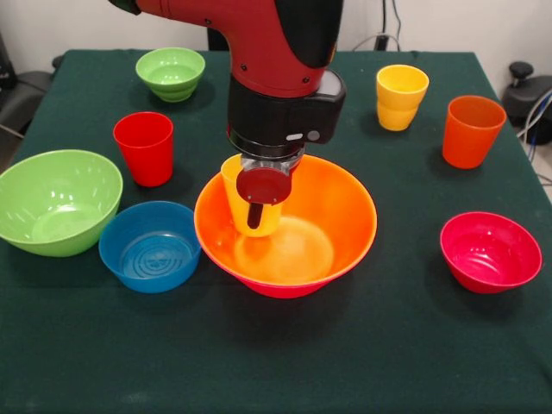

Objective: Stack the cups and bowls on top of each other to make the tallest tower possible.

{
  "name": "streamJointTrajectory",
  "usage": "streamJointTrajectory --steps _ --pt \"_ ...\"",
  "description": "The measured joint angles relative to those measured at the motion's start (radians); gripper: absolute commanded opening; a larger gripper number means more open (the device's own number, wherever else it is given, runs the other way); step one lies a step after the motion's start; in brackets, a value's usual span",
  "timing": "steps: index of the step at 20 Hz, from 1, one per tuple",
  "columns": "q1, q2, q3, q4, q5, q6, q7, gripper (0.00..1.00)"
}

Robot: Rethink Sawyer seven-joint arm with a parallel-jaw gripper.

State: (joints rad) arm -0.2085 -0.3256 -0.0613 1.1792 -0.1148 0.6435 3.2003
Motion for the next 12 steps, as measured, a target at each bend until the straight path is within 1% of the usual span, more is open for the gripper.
streamJointTrajectory --steps 12 --pt "0.015 0.006 -0.010 0.000 0.000 0.000 0.000 0.00"
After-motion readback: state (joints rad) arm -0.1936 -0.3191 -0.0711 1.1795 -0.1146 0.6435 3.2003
